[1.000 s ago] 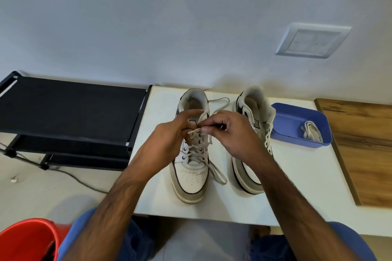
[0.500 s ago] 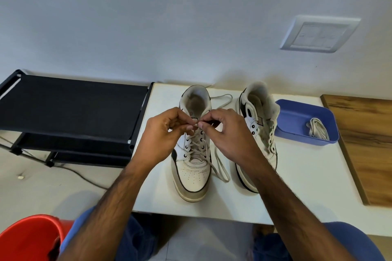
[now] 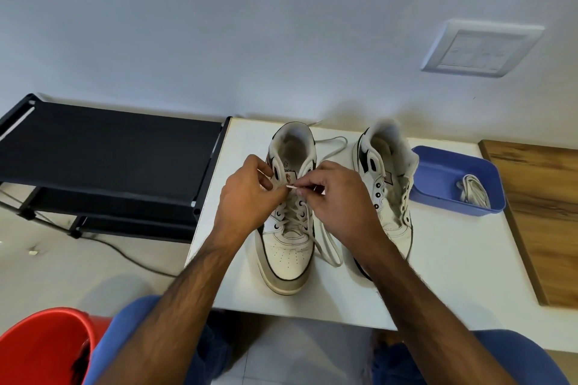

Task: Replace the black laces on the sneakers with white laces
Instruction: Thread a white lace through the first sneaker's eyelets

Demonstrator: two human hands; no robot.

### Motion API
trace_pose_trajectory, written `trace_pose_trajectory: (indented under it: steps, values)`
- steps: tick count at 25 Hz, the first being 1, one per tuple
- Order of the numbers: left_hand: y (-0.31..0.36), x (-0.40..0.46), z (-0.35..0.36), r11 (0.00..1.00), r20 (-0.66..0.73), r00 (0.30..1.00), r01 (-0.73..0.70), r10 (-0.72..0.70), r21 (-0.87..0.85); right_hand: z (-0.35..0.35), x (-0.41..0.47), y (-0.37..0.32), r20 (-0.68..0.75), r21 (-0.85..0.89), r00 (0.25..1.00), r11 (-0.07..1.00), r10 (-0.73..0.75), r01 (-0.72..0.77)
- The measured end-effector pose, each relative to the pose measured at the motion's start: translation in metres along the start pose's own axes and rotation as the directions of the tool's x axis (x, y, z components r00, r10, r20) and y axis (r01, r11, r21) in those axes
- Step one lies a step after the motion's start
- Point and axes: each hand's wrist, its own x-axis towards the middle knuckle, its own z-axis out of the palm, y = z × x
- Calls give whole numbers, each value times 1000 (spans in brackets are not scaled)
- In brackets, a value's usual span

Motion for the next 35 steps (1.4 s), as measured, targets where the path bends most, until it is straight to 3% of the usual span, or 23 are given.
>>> trace_pose_trajectory:
  steps: [7, 12, 19, 23, 28, 31, 35]
  values:
    - [-6, 5, -25, 971, 115, 988, 129, -107, -201, 15, -1, -23, 86, -344, 995, 936, -48, 75]
    - [-8, 6, -24, 963, 129, 985, 142, -115, -230, 19, 6, -34, 120, -405, 993, 913, 3, 46]
    - [-9, 6, -23, 966, 135, 986, 124, -95, -226, 16, 24, -50, 248, -532, 968, 831, -31, 163]
    - [-19, 5, -39, 940, 313, 950, 109, -3, -323, 16, 26, -43, 219, -493, 976, 864, 12, 100]
    - [-22, 7, -27, 995, 280, 955, -91, 99, -44, 17, 17, -35, 160, -431, 987, 901, 14, 57]
    - [-24, 9, -25, 990, 304, 943, -122, 137, -67, 15, 16, -30, 140, -258, 990, 966, 27, 10]
    - [-23, 10, -21, 975, 366, 910, -221, 194, 33, 7, 10, -19, 193, 14, 980, 999, 47, -51]
